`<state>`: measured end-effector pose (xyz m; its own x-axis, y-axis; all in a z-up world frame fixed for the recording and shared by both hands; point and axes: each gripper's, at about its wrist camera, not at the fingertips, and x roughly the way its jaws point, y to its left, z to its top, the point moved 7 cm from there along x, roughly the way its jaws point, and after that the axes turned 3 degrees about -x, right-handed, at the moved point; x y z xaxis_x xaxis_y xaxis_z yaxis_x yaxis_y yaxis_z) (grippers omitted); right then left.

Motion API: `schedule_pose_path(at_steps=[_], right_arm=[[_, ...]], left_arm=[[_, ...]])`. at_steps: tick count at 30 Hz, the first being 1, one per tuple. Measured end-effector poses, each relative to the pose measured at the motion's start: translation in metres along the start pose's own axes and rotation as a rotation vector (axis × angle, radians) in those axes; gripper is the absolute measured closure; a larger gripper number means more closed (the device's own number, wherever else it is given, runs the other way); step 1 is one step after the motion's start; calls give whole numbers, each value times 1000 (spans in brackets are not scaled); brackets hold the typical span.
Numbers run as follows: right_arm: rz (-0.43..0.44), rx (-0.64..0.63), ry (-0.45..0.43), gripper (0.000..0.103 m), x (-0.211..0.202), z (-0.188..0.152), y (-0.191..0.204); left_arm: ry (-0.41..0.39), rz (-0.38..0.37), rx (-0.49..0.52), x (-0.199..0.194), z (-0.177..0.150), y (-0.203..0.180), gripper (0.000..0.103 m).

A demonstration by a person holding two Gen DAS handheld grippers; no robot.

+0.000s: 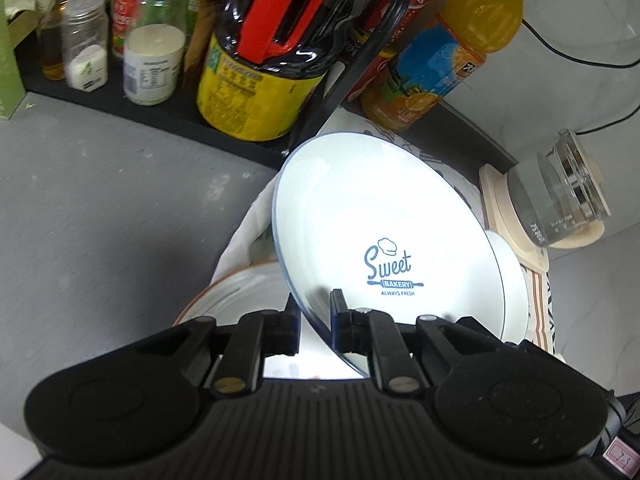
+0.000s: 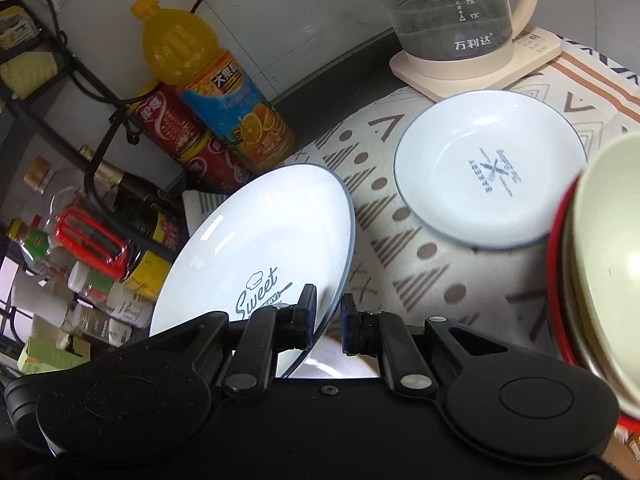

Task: Organize plates and bowls
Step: 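Lift the 'Sweet' plate with both grippers over the orange-flower plate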

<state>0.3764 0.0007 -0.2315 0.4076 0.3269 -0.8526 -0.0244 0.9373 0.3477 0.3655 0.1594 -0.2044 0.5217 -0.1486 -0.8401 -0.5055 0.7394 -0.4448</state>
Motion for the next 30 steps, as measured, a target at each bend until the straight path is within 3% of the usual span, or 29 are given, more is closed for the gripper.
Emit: schedule_pose_path(at_steps=[30], right_arm=[[-35,-4,1,91,-48,-86,3]], left_arm=[[31,13,25,-44,-64,48,90]])
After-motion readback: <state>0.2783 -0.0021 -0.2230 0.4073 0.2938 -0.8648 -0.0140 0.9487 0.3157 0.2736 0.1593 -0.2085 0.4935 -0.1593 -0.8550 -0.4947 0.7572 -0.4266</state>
